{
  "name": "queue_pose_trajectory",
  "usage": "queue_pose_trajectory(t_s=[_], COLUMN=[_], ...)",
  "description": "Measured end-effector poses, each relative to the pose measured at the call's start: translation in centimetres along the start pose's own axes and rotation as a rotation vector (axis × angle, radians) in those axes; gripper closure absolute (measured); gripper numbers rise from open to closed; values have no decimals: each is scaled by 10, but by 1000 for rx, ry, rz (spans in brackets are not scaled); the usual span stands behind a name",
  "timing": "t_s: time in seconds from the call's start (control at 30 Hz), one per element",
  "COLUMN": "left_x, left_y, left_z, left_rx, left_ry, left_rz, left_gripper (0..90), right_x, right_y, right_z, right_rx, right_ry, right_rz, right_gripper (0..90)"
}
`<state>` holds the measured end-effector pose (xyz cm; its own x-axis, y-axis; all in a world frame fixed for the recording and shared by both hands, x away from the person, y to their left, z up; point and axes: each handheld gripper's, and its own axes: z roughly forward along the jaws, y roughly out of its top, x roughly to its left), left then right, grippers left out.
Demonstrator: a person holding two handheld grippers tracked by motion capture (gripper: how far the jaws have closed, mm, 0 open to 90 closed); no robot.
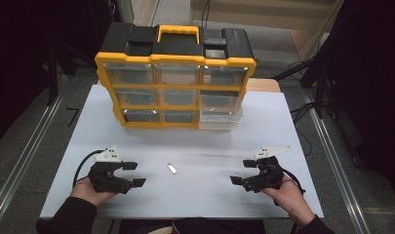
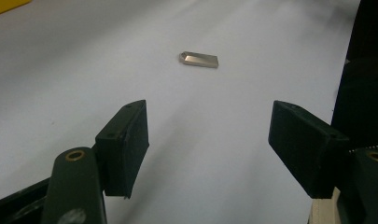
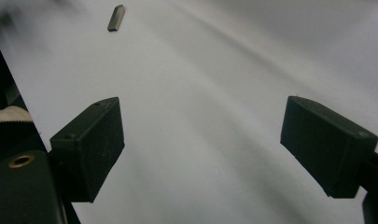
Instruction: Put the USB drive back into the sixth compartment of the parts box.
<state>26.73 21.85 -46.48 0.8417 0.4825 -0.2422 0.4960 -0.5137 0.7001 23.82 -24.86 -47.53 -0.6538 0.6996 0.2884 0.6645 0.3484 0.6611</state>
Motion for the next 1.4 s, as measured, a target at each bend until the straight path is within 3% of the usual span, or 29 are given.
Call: queue_pose_trajectory(t_s=[0.1, 0.23, 0.47, 0.87, 1.13, 1.4], left_x=[0, -1, -1, 0, -1, -1], left_y=[0, 0, 0, 0, 0, 0], left_z=[0, 1, 1, 1, 1, 1], left_rx=[-2, -5, -4, 0, -1, 0], left_ry=[1, -5, -7, -6, -7, -9], left_rz=[1, 2, 3, 0, 0, -1], left_gripper=[297, 297, 296, 297, 297, 297], right_x=[2, 7, 15, 22, 28, 32], right_y=[1, 3, 9, 21, 31, 39], right_z=[0, 2, 10, 17, 22, 29], right_rx=[-20, -17, -3, 3, 9, 9], right_ry=[-1, -15, 38, 56, 66, 69], right_rz=[7, -22, -44, -48, -92, -100], right_gripper=[119, 119, 119, 119, 145, 145])
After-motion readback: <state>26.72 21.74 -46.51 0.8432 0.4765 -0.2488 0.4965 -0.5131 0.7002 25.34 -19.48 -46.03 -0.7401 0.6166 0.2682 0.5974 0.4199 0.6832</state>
